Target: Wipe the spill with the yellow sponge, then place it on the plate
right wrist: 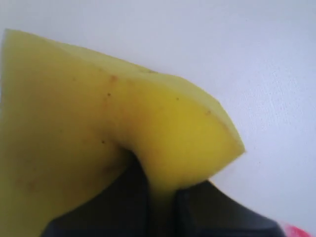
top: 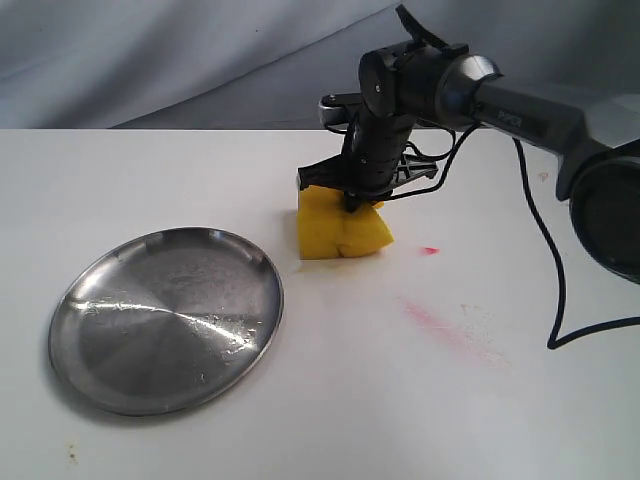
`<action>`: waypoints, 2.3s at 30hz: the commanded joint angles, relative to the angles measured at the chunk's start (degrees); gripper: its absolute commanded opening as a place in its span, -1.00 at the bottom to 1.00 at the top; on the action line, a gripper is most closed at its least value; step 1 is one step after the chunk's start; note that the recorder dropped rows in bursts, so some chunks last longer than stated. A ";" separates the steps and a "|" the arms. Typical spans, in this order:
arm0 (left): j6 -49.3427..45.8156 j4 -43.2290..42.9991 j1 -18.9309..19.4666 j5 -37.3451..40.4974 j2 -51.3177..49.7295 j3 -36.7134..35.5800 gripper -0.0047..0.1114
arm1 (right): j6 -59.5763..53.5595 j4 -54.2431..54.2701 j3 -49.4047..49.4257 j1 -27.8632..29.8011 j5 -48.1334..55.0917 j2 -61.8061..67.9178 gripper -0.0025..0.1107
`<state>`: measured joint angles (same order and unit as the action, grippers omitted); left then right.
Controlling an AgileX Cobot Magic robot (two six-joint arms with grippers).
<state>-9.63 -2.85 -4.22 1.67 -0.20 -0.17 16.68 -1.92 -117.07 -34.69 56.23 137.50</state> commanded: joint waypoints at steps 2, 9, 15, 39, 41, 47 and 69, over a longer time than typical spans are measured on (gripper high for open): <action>0.51 0.43 0.25 -0.33 0.20 0.17 -0.92 | -6.72 2.66 -0.01 -0.02 3.18 0.08 -0.96; 0.51 0.43 0.25 -0.33 0.20 0.17 -0.92 | -17.50 6.86 -0.01 -0.02 13.73 0.08 -0.96; 0.51 0.43 0.25 -0.33 0.20 0.17 -0.92 | -13.42 -8.44 1.39 -0.11 13.73 -1.60 -0.96; 0.51 0.43 0.25 -0.33 0.20 0.17 -0.92 | -15.56 1.92 1.25 -2.03 9.08 0.81 -0.96; 0.51 0.43 0.25 -0.33 0.20 0.17 -0.92 | -17.11 0.88 1.25 -2.97 13.50 0.81 -0.96; 0.51 0.43 0.25 -0.33 0.20 0.17 -0.92 | -17.53 -2.67 12.89 -6.62 12.81 -5.43 -0.96; 0.51 0.43 0.25 -0.33 0.20 0.17 -0.92 | -7.27 -7.93 21.48 5.42 0.67 -12.44 -0.96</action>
<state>-9.63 -2.85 -4.22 1.67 -0.20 -0.17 8.97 -9.36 -88.18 -29.34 54.51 120.98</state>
